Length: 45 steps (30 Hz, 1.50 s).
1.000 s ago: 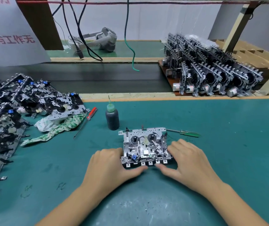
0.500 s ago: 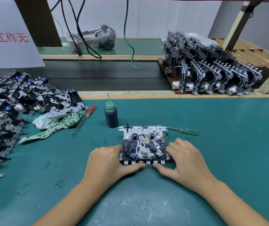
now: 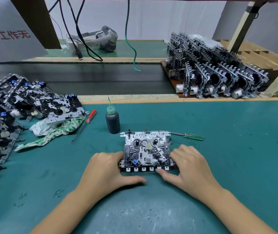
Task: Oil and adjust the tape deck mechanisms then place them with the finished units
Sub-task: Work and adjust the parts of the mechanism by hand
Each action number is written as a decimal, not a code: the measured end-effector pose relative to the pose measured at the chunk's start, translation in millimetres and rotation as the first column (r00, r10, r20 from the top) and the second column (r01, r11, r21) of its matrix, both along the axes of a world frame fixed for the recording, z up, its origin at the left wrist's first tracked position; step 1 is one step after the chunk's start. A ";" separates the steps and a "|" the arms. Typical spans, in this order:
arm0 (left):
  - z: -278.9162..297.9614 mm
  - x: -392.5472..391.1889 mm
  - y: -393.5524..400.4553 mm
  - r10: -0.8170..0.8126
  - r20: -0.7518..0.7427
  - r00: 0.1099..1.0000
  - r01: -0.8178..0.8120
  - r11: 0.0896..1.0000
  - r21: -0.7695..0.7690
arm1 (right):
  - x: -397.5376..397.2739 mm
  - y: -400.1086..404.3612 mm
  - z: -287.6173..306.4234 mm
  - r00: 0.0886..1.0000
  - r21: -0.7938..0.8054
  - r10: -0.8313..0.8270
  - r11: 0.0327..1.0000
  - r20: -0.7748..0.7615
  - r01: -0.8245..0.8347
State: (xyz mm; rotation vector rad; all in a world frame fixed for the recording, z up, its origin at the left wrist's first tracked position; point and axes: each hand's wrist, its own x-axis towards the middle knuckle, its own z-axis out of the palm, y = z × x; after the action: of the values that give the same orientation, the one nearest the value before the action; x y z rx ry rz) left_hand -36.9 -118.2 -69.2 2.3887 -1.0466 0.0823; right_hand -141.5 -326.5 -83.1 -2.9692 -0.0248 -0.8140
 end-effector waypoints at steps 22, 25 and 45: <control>-7.3 2.3 -3.2 -0.028 0.136 0.990 0.039 0.996 -0.080 | 1.6 -6.4 4.7 1.000 -0.030 0.016 0.999 0.015 -0.016; -7.4 9.9 0.9 -0.092 0.044 0.995 0.095 0.992 -0.081 | 1.0 -3.8 3.9 1.000 -0.005 0.000 1.000 0.023 0.000; -2.3 -11.6 -7.4 0.081 0.159 0.984 -0.079 0.997 -0.018 | -0.2 -11.1 2.1 0.996 -0.025 0.077 0.997 -0.050 -0.078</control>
State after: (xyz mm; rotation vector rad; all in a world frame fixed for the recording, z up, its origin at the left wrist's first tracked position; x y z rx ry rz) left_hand -48.4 -125.6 -71.4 2.4452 -1.0181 0.3124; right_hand -141.7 -337.6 -81.1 -2.9910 -0.1494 -0.7381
